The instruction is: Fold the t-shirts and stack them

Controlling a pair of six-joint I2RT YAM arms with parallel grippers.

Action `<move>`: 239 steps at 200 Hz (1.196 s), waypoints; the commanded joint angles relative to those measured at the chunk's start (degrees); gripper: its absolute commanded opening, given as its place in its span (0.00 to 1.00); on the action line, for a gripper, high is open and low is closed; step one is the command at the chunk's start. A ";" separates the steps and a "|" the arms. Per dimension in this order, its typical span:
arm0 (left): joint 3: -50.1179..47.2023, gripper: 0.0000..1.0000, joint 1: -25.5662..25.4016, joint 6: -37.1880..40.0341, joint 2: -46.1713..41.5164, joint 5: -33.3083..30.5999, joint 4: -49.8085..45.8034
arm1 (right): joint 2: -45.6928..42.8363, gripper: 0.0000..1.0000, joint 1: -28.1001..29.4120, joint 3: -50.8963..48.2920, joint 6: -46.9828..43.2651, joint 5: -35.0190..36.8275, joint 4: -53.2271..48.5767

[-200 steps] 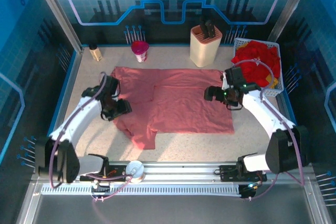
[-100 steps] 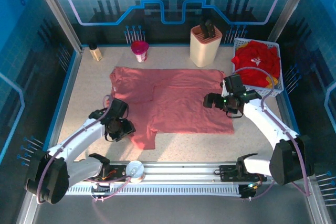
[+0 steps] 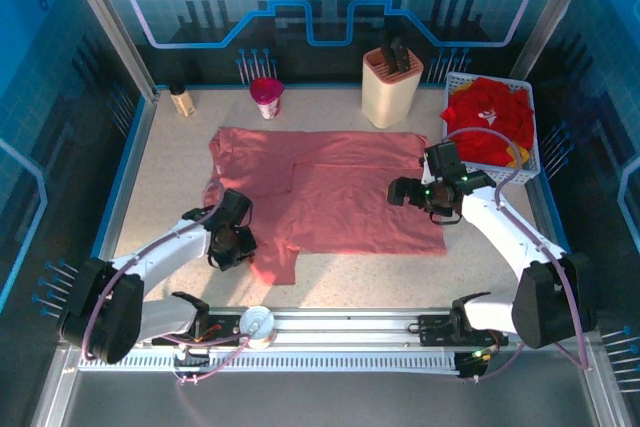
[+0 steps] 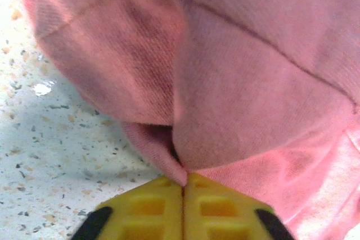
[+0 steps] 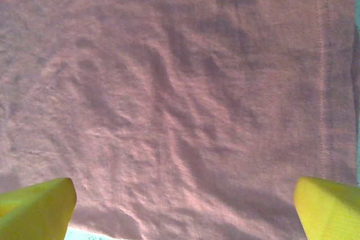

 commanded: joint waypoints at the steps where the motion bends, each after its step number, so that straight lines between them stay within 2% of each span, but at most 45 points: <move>1: 4.87 0.00 -1.22 1.66 1.16 -1.61 -3.40 | -0.56 1.00 0.83 0.72 0.83 1.03 0.35; 36: 15.78 0.00 -3.34 8.85 7.31 -2.70 -13.36 | -1.19 1.00 0.75 0.46 1.31 1.38 0.92; 94: 36.34 0.01 -7.56 18.32 28.02 -10.77 -24.59 | -1.93 0.99 0.11 0.33 0.96 1.08 0.60; 124: 46.65 0.08 -8.97 20.49 36.29 -13.36 -27.34 | -2.50 0.99 -0.30 -0.04 0.43 0.69 0.18; 152: 52.95 0.25 -9.90 21.27 40.57 -12.21 -28.38 | -2.79 0.99 -0.65 -0.60 0.34 -0.04 0.43; 186: 54.54 0.53 -12.35 20.81 40.44 -13.30 -29.59 | -2.66 0.99 -0.75 -0.60 0.50 -1.11 0.96; 211: 51.43 0.55 -12.80 19.93 36.62 -12.15 -28.65 | -2.14 0.98 -0.71 -0.59 0.95 -2.33 1.84; 239: 44.31 0.55 -11.63 19.22 27.36 -12.00 -26.11 | -1.91 0.98 -0.69 -0.59 0.96 -3.18 1.98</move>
